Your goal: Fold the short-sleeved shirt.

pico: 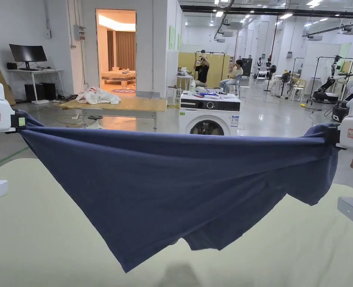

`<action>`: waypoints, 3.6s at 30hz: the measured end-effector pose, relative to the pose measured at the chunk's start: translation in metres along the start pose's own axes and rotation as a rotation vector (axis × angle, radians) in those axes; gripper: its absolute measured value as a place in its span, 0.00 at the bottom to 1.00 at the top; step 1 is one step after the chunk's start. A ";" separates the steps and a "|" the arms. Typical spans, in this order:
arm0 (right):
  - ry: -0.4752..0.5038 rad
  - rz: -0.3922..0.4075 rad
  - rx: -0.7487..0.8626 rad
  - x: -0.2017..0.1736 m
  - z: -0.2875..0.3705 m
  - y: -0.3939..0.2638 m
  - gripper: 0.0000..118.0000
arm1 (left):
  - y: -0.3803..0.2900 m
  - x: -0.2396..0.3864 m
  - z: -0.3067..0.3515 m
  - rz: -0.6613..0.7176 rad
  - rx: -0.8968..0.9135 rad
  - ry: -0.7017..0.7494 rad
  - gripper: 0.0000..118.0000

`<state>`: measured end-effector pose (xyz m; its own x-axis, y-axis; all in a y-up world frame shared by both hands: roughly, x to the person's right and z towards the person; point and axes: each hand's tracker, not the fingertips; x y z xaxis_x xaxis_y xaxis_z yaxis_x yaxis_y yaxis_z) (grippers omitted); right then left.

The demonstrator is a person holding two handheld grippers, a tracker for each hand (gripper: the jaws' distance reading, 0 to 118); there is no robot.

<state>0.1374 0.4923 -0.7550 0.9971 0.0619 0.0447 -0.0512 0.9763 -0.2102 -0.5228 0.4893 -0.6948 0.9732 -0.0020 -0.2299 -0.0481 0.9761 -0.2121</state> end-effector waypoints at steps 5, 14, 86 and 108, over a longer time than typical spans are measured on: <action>-0.005 0.019 0.013 -0.002 -0.023 -0.001 0.06 | 0.001 0.016 -0.008 -0.034 0.010 0.026 0.00; -0.019 0.094 -0.097 -0.001 -0.040 -0.080 0.06 | -0.081 0.026 -0.020 -0.064 -0.077 0.002 0.00; 0.133 0.012 -0.011 -0.152 0.171 -0.324 0.00 | -0.319 0.056 0.176 -0.095 -0.160 -0.016 0.00; 0.181 0.081 -0.150 -0.166 0.140 -0.352 0.00 | -0.396 -0.018 0.119 0.218 -0.722 0.093 0.44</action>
<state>-0.0180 0.1676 -0.5520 0.9846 0.0875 -0.1513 -0.1361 0.9270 -0.3496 -0.4947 0.1291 -0.4938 0.9035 0.1253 -0.4099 -0.4033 0.5720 -0.7142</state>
